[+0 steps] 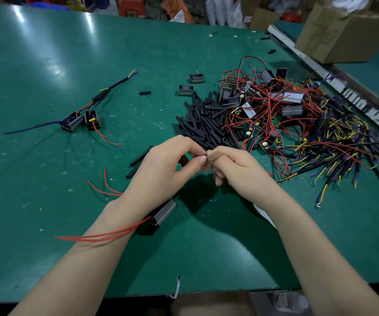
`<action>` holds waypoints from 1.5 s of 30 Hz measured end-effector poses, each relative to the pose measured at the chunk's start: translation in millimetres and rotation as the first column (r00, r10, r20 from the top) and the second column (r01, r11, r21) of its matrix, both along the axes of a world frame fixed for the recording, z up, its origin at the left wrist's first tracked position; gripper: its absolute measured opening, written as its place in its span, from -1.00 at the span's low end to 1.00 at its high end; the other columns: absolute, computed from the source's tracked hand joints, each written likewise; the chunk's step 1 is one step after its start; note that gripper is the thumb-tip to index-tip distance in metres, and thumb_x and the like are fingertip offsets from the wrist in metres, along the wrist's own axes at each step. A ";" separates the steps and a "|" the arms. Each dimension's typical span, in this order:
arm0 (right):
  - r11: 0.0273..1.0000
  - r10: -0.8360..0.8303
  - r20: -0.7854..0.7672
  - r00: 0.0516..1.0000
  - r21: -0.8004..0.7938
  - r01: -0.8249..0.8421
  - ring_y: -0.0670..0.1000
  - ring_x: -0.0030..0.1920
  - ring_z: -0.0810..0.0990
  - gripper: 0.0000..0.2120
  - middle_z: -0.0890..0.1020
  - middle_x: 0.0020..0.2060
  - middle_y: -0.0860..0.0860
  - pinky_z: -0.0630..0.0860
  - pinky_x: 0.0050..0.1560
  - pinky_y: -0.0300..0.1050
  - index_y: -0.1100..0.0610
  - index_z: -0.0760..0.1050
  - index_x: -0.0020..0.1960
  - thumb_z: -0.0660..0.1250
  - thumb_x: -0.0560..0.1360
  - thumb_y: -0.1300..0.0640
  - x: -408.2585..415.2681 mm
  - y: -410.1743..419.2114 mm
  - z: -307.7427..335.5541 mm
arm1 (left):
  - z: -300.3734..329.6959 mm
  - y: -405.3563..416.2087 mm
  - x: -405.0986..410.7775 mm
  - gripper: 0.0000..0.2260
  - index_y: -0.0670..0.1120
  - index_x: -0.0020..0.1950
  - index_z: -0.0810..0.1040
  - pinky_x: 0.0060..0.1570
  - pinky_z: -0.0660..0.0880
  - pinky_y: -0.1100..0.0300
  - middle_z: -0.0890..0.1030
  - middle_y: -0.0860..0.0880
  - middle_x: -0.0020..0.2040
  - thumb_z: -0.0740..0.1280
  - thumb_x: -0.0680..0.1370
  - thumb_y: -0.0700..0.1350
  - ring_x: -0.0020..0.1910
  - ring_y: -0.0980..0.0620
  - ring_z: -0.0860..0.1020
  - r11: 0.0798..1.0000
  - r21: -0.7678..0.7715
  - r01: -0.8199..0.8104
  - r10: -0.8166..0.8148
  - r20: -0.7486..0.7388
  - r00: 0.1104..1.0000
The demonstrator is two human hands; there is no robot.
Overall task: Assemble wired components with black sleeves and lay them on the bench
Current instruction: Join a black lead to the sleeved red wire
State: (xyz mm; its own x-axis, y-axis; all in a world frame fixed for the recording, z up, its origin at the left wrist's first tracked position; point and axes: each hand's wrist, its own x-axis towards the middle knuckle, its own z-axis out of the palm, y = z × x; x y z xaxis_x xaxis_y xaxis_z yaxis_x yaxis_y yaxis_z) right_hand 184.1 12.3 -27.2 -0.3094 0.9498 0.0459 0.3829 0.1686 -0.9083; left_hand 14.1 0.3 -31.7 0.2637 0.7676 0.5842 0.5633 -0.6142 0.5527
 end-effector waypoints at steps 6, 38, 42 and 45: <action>1.000 0.014 -0.007 1.000 -0.021 -0.014 -0.07 -0.41 0.49 -0.68 0.43 -0.53 -0.10 0.33 -0.34 -0.26 -0.06 0.54 -0.34 0.17 0.53 -0.05 2.0 0.1 -1.6 | -0.3 0.6 0.8 -0.98 -0.12 -0.11 0.59 -0.19 0.28 0.51 0.57 0.05 -0.20 0.38 0.51 -0.18 -0.23 0.16 0.47 1.000 -0.002 -0.013 0.013 -0.001 1.000; 0.994 -0.109 -0.066 0.992 0.021 0.111 -0.31 -0.09 0.43 -0.81 0.46 -0.04 -0.04 0.33 0.08 -0.40 -0.09 0.51 -0.19 0.28 0.56 0.13 -10.1 -6.2 1.2 | 0.1 -0.2 0.5 -0.93 -0.21 -0.02 0.55 -0.10 0.34 0.35 0.53 -0.08 -0.12 0.31 0.55 -0.22 -0.16 0.15 0.39 0.998 0.029 -0.058 0.059 -0.034 0.998; 0.995 -0.093 -0.121 0.988 0.029 0.097 -0.32 -0.06 0.46 -0.82 0.49 -0.03 -0.07 0.34 0.10 -0.39 -0.10 0.54 -0.17 0.30 0.56 0.13 -5.0 -5.7 1.6 | 0.0 1.3 -0.8 -0.91 -0.19 0.00 0.56 -0.07 0.29 0.47 0.54 -0.03 -0.11 0.33 0.54 -0.20 -0.17 0.23 0.40 0.999 0.004 -0.037 0.037 -0.007 0.999; 0.994 -0.104 -0.144 0.984 0.008 0.106 -0.24 -0.01 0.48 -0.84 0.51 -0.01 -0.07 0.34 0.13 -0.31 -0.10 0.56 -0.15 0.31 0.55 0.13 -3.4 -5.0 1.9 | 0.2 3.1 -1.2 -0.89 -0.15 0.03 0.58 -0.11 0.27 0.53 0.57 0.05 -0.12 0.37 0.53 -0.17 -0.18 0.37 0.43 0.997 -0.063 -0.047 0.049 0.036 0.998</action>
